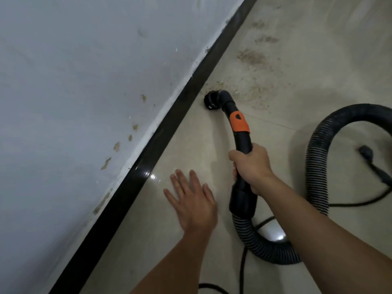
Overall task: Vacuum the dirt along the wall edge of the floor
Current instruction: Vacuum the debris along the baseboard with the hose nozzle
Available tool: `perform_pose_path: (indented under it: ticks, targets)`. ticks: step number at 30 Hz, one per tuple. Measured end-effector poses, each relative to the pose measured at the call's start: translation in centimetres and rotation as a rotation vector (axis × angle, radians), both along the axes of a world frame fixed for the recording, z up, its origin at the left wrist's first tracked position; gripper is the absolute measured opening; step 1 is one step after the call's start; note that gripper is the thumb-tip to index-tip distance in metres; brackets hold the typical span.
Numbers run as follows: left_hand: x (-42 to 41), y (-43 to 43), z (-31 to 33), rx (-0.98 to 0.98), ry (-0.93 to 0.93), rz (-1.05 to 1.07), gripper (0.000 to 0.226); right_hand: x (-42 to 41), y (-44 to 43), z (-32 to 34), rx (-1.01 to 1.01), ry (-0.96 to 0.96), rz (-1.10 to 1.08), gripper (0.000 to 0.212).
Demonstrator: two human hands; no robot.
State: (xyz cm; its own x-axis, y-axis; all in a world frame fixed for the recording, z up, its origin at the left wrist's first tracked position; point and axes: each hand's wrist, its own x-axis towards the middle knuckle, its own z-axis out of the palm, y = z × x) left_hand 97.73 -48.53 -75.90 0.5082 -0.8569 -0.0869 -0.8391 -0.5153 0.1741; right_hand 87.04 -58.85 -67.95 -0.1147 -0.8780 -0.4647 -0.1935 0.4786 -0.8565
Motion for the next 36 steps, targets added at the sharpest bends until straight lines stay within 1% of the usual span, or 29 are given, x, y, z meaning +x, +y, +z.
perform_pose_path:
  ticks: [5,8,11,14,17,21,24,26,29,33,35,36]
  targets:
    - [0.0,-0.2,-0.1,0.043,0.008,-0.012,0.065,3.4,-2.8,0.8,-0.004,0.035,0.072,0.016]
    - [0.0,-0.1,0.2,0.030,0.011,-0.007,0.062,1.3,-1.5,1.5,0.010,0.090,0.100,0.015]
    - [0.1,-0.2,0.2,0.018,0.003,-0.006,0.061,-2.1,1.7,1.4,-0.008,0.224,0.116,0.013]
    - [0.1,-0.3,0.4,0.017,0.007,-0.013,0.062,-2.2,2.2,1.0,-0.015,0.284,0.158,0.014]
    - [0.1,-0.3,0.3,0.005,0.003,-0.023,0.060,0.5,-1.5,0.7,-0.035,0.290,0.161,0.017]
    - [0.1,-0.3,0.1,0.001,-0.001,-0.029,0.059,3.5,-8.5,0.1,-0.052,0.311,0.050,0.034]
    - [0.1,-0.4,0.0,-0.011,-0.002,-0.036,0.058,4.6,-12.0,0.0,-0.045,0.316,0.011,0.037]
    - [0.1,-0.5,0.0,-0.013,0.000,-0.027,0.058,5.1,-13.0,0.4,-0.046,0.311,0.016,0.037]
    - [0.0,-0.5,0.1,-0.004,0.001,-0.025,0.058,4.7,-10.8,1.7,-0.055,0.326,0.073,0.035]
    - [0.1,-0.4,0.2,-0.012,0.011,-0.025,0.058,1.1,-2.2,2.3,-0.044,0.383,0.259,0.022]
    - [0.2,-0.4,0.3,-0.020,0.010,-0.020,0.059,-1.4,2.1,2.3,-0.028,0.417,0.287,0.020]
    - [0.2,-0.4,0.3,-0.023,0.011,-0.018,0.059,-2.9,3.8,2.2,-0.014,0.424,0.268,0.020]
